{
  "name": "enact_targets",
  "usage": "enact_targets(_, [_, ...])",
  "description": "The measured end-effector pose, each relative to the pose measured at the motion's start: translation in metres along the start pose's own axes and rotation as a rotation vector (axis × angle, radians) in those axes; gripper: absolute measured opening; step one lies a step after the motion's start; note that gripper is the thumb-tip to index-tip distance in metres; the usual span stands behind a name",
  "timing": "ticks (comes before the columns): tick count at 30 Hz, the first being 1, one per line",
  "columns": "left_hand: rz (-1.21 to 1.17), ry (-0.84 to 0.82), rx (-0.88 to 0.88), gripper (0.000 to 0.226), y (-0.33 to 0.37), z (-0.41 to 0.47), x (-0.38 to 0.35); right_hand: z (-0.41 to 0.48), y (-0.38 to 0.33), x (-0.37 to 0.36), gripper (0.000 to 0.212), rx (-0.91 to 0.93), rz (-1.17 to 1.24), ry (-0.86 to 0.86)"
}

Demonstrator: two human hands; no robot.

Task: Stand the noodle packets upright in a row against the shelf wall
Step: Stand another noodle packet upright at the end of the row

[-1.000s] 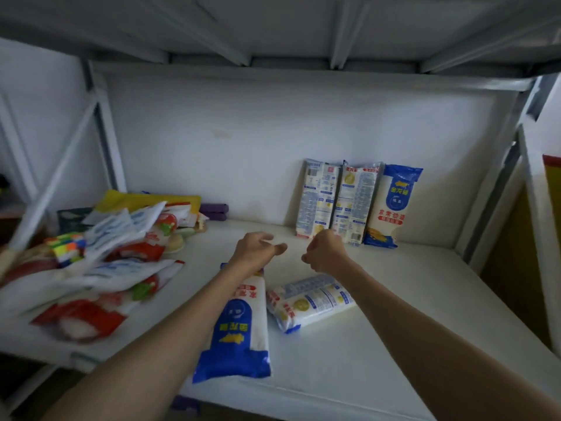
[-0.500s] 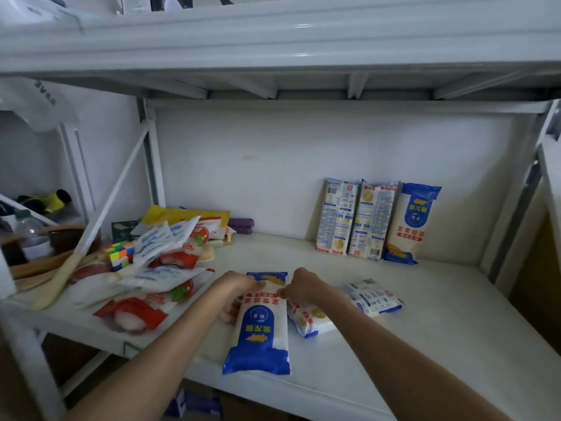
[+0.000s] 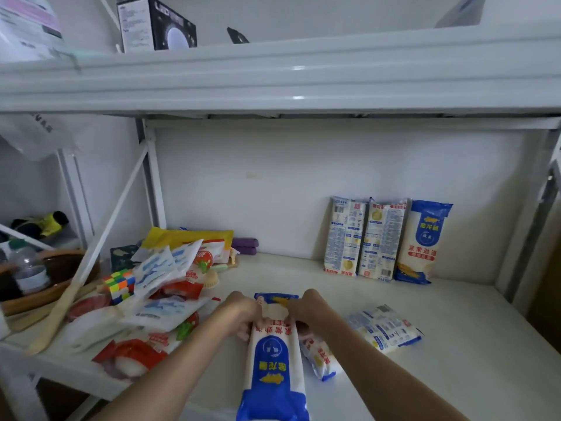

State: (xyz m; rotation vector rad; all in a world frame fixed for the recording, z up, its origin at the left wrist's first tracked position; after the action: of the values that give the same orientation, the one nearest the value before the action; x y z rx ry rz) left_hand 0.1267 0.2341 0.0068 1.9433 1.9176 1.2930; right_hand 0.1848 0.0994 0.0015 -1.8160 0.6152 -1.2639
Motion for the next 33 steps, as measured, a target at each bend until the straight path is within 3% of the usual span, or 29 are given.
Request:
enact_targets(9, [-0.255, 0.095, -0.21, 0.029, 0.067, 0.002, 0.033, 0.038, -0.056, 0.047, 0.015, 0.068, 0.14, 0.126])
enact_targets(15, [-0.387, 0.133, -0.353, 0.023, 0.13, 0.035, 0.03, 0.091, -0.075, 0.086, 0.02, 0.199, 0.106, 0.323])
enact_targets(20, [-0.338, 0.289, -0.475, 0.023, 0.176, 0.065, 0.011, 0.138, -0.066, 0.108, 0.009, 0.261, 0.07, 0.456])
enact_targets(24, [-0.277, 0.294, -0.561, 0.021, 0.202, 0.087, -0.007, 0.164, -0.045, 0.118, 0.004, 0.265, 0.075, 0.51])
enact_targets(33, [-0.376, 0.32, -0.605, 0.016, 0.232, 0.132, -0.03, 0.21, -0.043, 0.133, 0.007, 0.316, -0.079, 0.584])
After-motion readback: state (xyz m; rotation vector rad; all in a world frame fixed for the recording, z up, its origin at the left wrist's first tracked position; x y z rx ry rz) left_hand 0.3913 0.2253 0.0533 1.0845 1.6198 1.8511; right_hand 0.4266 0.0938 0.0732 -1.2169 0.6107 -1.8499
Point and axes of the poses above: each hand's wrist, its own z-axis towards the middle knuckle, its own x-axis out of the back of the hand, y = z × x, the point moved 1 cm from there along z, towards the middle knuckle, and after that the axes turned 12 degrees about x, right-handed, at the moved point
